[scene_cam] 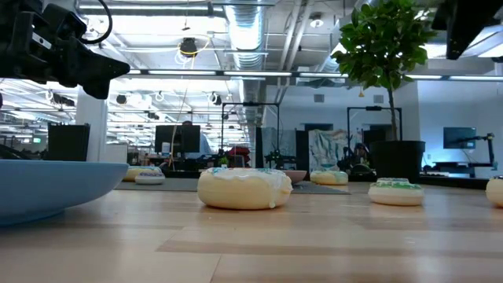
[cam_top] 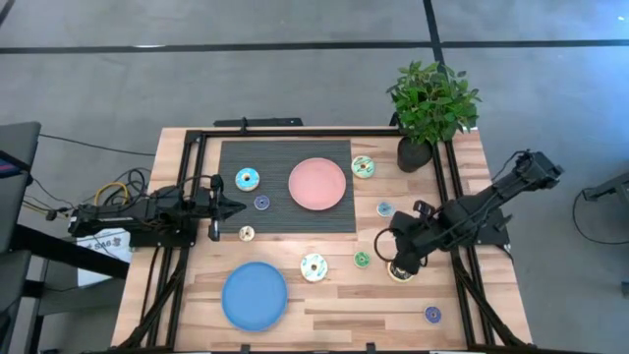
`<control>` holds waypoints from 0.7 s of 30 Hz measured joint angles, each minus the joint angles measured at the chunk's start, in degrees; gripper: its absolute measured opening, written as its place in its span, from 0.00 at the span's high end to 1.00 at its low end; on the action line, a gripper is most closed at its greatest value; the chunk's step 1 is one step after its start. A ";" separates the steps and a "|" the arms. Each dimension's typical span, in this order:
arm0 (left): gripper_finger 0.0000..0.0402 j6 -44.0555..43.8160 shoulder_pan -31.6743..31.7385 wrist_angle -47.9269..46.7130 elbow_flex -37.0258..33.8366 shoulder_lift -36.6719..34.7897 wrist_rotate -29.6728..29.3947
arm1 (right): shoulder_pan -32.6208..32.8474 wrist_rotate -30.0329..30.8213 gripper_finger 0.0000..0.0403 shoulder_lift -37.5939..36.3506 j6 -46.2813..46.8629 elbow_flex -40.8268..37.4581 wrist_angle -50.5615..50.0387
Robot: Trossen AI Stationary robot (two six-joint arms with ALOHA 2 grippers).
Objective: Pick & Place donuts
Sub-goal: Put the large black donut on the pink plate
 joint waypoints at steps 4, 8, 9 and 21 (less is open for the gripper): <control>1.00 0.00 0.02 0.00 0.00 0.00 0.00 | 0.98 0.73 0.91 -0.05 2.77 -1.79 -0.09; 1.00 0.00 0.02 0.00 0.00 -0.02 -0.01 | 0.85 0.87 0.79 -0.05 5.37 -4.05 0.22; 1.00 0.00 0.00 0.00 0.00 -0.02 0.00 | 0.85 0.74 0.76 -0.05 6.44 -4.76 0.36; 1.00 0.00 0.02 0.00 0.00 0.00 0.00 | 4.22 -1.68 0.42 -0.03 18.35 -13.64 2.91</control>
